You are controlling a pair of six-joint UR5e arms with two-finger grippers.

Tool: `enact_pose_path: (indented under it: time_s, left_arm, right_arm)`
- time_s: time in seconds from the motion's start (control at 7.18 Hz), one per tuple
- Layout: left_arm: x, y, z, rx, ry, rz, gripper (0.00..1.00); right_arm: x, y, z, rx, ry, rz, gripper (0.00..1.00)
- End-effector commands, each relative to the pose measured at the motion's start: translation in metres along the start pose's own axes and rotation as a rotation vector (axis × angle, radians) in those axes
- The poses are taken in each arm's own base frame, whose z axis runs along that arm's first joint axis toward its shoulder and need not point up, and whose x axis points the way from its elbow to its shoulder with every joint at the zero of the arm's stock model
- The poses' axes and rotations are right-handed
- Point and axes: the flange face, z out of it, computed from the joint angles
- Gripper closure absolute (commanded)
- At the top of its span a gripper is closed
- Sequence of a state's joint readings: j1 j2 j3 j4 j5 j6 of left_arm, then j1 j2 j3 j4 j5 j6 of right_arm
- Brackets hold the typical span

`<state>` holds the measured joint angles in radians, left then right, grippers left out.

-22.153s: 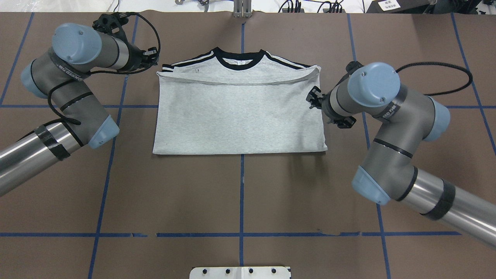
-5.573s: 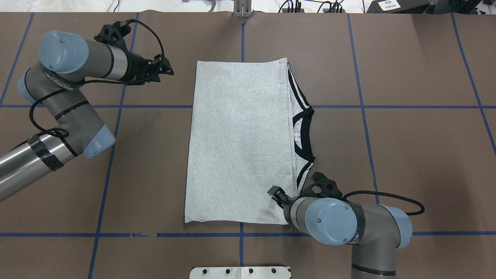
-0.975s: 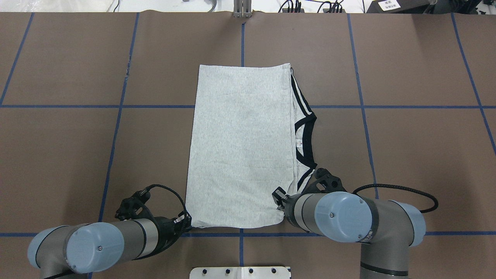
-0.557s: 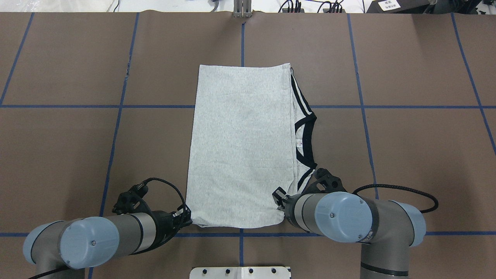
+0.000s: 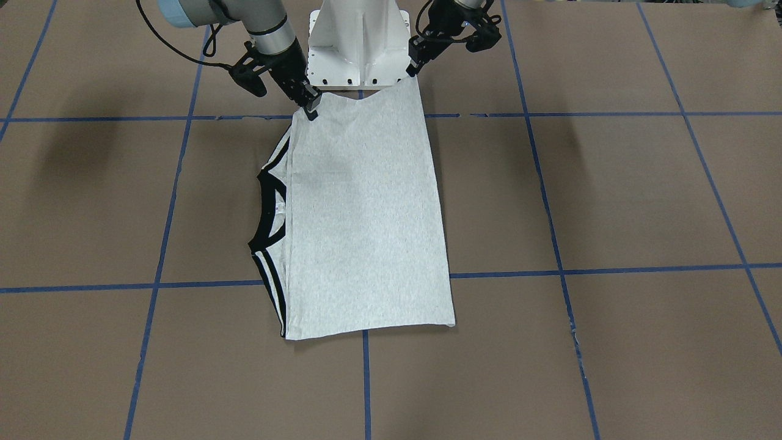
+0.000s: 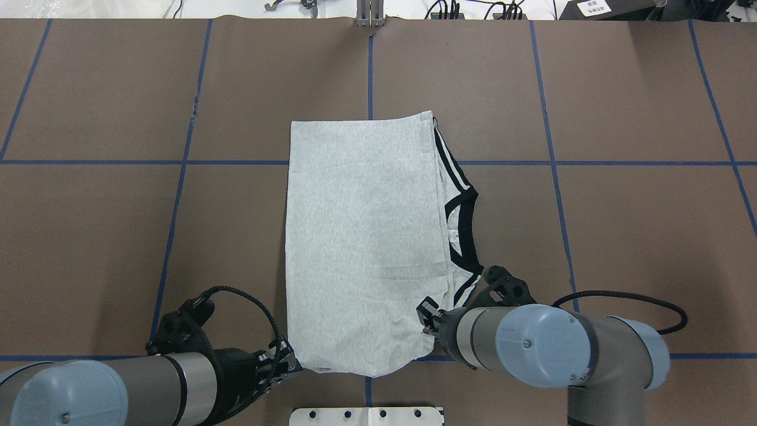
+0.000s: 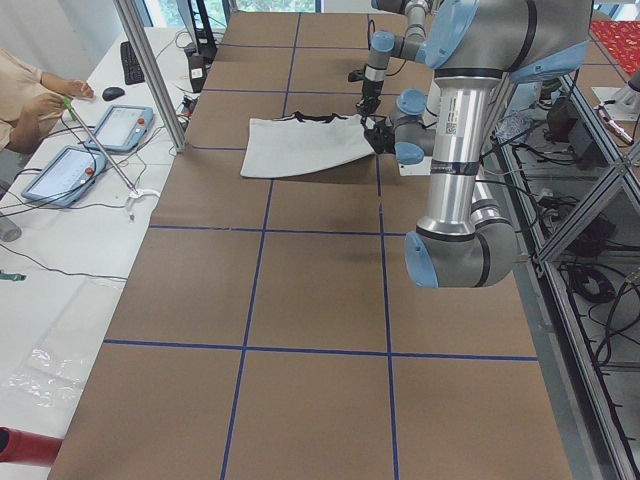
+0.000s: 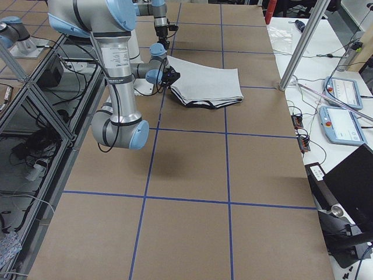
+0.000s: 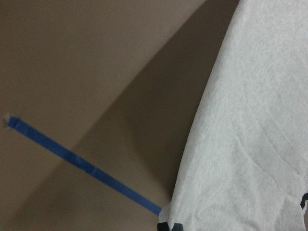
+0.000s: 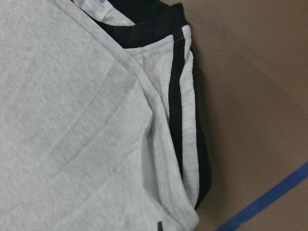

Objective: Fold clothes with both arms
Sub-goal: 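Lift the near edge with both grippers and fold it away from the robot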

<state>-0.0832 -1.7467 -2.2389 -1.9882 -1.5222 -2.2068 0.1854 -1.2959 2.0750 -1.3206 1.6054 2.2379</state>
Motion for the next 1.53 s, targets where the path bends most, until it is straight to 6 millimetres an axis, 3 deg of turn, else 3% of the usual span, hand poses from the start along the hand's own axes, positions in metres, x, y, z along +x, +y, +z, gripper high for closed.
enact_pose_path:
  time_s: [0.0, 0.14, 0.28, 0.42, 0.56, 0.84, 0.98, 1.11, 1.39]
  left_arm:
    - [0.012, 0.011, -0.029, -0.025, 0.019, -0.020, 1.00]
    - [0.021, 0.000, -0.038, -0.002, 0.036, -0.014, 1.00]
    - [0.033, -0.022, -0.038, 0.050, 0.044, 0.027, 1.00]
    - [0.059, -0.039, -0.050, 0.095, 0.099, 0.123, 1.00]
    - [0.078, -0.053, -0.046, 0.135, 0.122, 0.135, 1.00]
    - [0.106, -0.093, -0.030, 0.233, 0.123, 0.203, 1.00]
    - [0.113, -0.116, -0.021, 0.282, 0.108, 0.226, 1.00]
    - [0.112, -0.131, -0.008, 0.310, 0.083, 0.247, 1.00]
    - [0.114, -0.145, -0.001, 0.335, 0.071, 0.251, 1.00]
  right_arm:
    - [0.007, 0.002, -0.057, -0.079, -0.037, -0.002, 1.00]
    - [-0.007, -0.013, -0.081, -0.074, -0.089, 0.016, 1.00]
    - [-0.025, -0.038, -0.088, -0.046, -0.114, 0.046, 1.00]
    - [-0.054, -0.065, -0.089, -0.014, -0.143, 0.079, 1.00]
    - [-0.085, -0.083, -0.066, 0.007, -0.125, 0.106, 1.00]
    - [-0.116, -0.124, -0.072, 0.023, -0.130, 0.151, 1.00]
    - [-0.131, -0.135, -0.065, 0.041, -0.133, 0.152, 1.00]
    - [-0.150, -0.143, -0.045, 0.064, -0.118, 0.130, 1.00]
    - [-0.163, -0.157, -0.017, 0.097, -0.080, 0.111, 1.00]
